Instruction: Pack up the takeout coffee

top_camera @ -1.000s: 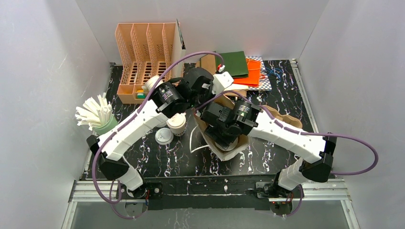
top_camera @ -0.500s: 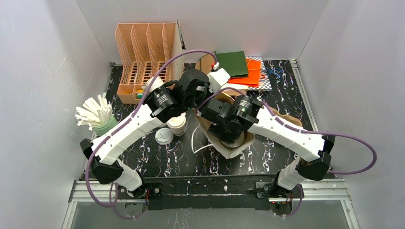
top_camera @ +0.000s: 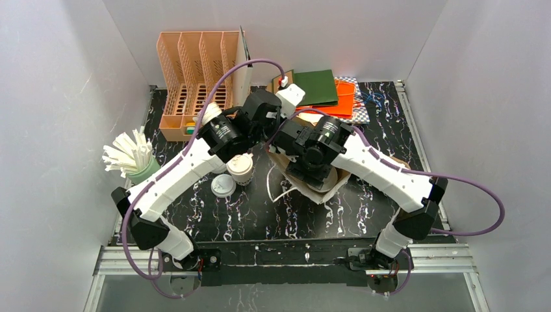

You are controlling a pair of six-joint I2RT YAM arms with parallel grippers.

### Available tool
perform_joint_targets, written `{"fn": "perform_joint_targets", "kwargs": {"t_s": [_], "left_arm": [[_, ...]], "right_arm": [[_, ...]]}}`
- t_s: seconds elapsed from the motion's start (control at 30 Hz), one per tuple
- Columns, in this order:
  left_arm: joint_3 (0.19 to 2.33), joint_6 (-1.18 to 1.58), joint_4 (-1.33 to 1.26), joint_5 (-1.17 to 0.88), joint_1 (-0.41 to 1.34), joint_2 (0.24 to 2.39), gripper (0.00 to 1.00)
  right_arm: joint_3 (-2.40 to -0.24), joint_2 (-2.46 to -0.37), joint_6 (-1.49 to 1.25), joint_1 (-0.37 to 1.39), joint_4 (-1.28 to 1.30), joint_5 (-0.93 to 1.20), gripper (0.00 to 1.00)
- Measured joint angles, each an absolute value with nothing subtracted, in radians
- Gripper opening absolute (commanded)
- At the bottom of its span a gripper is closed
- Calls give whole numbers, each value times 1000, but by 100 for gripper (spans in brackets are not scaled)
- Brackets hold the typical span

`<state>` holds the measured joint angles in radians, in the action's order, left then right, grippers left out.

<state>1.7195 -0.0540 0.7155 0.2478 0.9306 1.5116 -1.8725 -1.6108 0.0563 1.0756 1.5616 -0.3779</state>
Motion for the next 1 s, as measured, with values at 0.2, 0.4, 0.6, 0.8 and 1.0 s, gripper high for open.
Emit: {"fn": "perform_joint_targets", "kwargs": {"t_s": [0.2,0.4,0.6,0.8,1.0], "left_arm": [[1724,-27,731,225,889,1551,0],[1726,-7,726,173,856,1572,0],[1742,51,717,111,799,1593,0],[1708,16,1026,70,719,1718,0],[1734,1,1131,39,702,1732,0]], "right_arm": [[-1876,-1639,88,1040,1562,-373,6],[-1876,-1647,91,1019,1562,-364,5],[-1867,-1642,37,1006,1552,-333,4],[-1760,-1345,-256,902,1266,-364,4],[-1708,-1216,-357,900,1192,-363,4]]}}
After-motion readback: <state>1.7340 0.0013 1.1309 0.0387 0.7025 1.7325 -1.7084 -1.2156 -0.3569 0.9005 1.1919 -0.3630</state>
